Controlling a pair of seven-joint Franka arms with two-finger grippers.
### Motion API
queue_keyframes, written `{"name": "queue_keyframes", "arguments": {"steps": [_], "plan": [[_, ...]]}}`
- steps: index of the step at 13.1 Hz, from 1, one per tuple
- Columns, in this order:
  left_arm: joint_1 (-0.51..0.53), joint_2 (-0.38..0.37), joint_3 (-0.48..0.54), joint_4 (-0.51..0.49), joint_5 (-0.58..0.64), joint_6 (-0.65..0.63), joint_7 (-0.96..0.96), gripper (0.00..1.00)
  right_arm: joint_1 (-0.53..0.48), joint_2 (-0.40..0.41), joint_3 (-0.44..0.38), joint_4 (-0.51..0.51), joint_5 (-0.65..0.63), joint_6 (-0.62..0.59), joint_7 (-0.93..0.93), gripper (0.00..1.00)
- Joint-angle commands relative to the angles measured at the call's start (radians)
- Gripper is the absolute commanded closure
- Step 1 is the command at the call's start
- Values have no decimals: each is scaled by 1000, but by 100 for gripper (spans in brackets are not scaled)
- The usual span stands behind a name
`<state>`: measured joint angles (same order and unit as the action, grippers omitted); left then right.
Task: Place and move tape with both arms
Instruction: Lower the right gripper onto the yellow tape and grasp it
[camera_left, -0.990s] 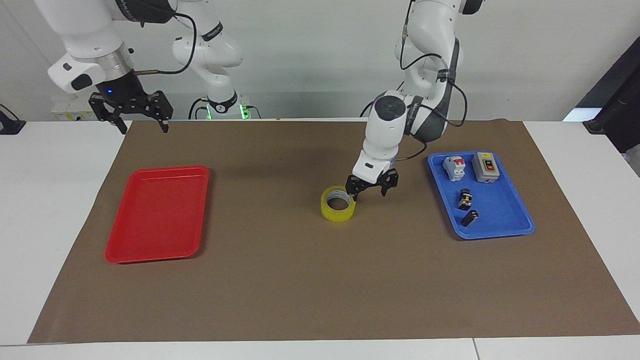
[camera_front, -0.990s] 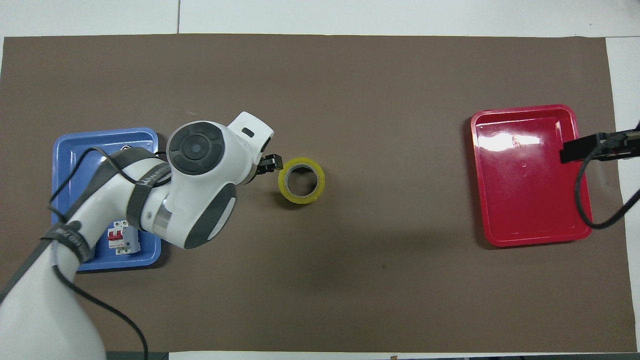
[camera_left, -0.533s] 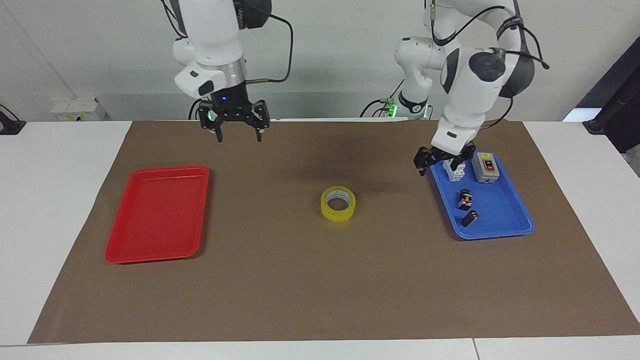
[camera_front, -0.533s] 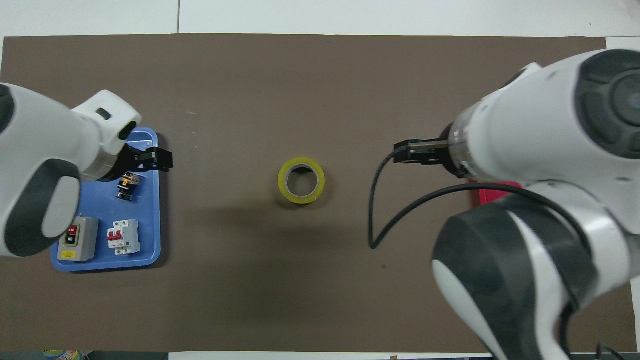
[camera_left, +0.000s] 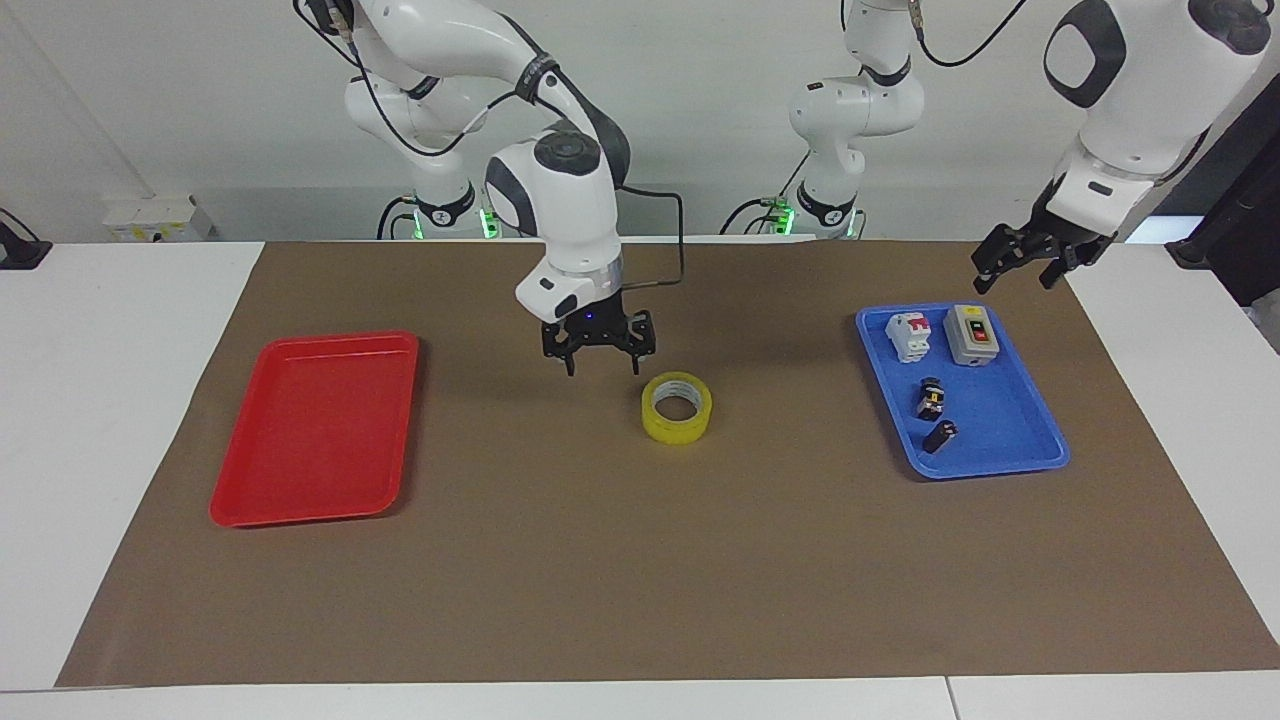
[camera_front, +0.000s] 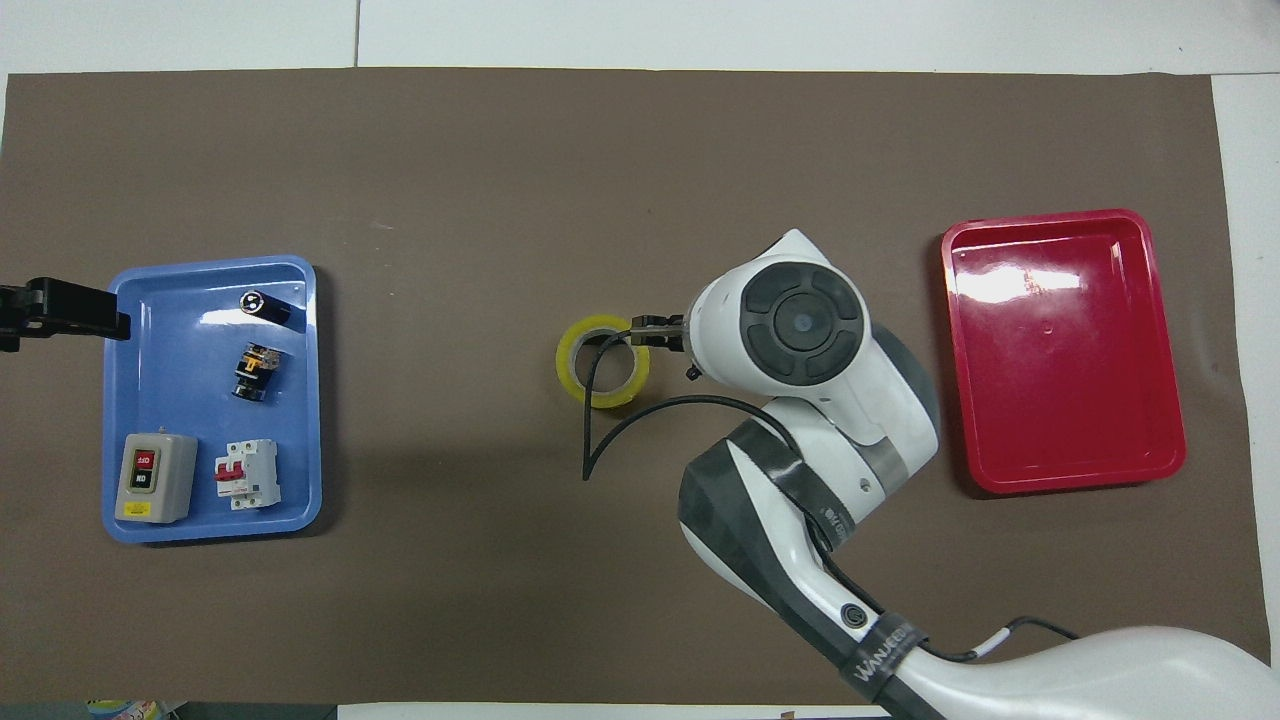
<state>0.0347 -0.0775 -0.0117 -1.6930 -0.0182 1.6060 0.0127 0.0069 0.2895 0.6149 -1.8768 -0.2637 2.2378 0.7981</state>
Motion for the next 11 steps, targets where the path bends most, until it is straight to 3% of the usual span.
{"name": "queue_keyframes", "arguments": {"steps": [1, 4, 9, 10, 11], "plan": [[13, 68, -7, 136, -19, -104, 21, 0, 50, 97, 14, 4, -202, 41, 180, 0], [-6, 44, -14, 79, -17, -98, 12, 0, 65, 128, 13, 2, -238, 78, 210, 0], [-10, 33, -17, 78, -17, -104, 12, 0, 73, 175, 11, 5, -270, 137, 214, 0], [-12, 33, -17, 78, -17, -103, 12, 0, 70, 175, 11, 5, -270, 138, 214, 3], [-12, 33, -17, 78, -17, -103, 12, 0, 70, 177, 11, 5, -272, 140, 214, 19]]}}
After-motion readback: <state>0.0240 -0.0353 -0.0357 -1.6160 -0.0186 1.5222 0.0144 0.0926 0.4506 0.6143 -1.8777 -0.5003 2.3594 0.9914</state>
